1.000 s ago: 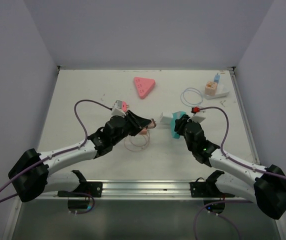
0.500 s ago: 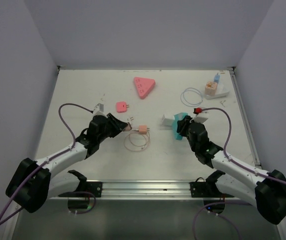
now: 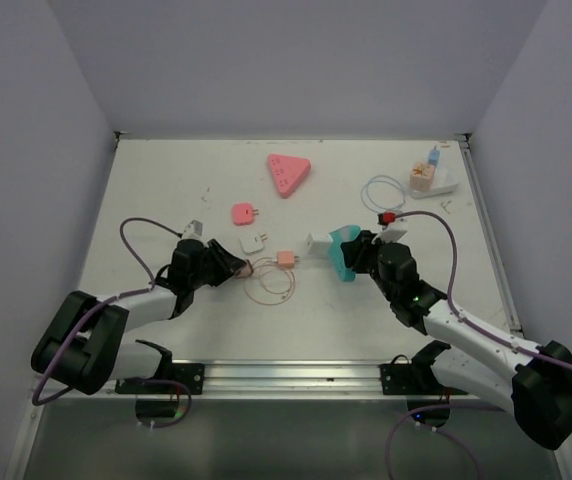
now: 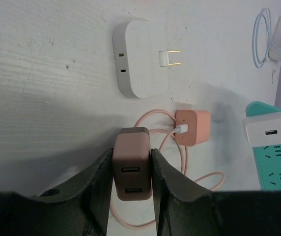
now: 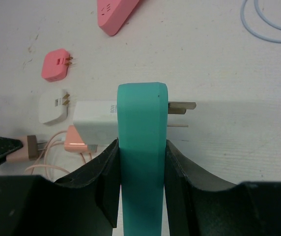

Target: Pull the plug off the socket

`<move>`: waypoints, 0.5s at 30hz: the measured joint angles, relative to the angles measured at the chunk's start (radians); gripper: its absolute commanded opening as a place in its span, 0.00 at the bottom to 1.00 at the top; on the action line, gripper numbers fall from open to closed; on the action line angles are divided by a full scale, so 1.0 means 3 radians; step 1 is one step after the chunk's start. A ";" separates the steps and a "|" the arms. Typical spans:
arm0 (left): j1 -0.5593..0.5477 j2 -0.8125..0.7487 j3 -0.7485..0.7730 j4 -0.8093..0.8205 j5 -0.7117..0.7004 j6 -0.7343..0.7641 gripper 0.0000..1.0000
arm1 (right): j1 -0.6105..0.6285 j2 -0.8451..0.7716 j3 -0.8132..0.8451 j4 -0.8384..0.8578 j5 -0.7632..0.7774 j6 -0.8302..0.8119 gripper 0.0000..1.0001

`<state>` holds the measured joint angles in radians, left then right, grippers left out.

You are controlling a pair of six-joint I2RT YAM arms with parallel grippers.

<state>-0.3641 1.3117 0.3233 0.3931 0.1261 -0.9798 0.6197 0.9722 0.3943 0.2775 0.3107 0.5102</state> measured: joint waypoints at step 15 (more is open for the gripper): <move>0.0078 -0.0876 0.0191 -0.0679 -0.0084 0.0197 1.00 | 0.0000 0.0003 0.0214 0.0001 -0.0530 -0.0070 0.00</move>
<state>-0.3408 1.0489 0.3805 0.1894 0.1009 -0.9207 0.6197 0.9730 0.4583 0.2779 0.1516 0.4892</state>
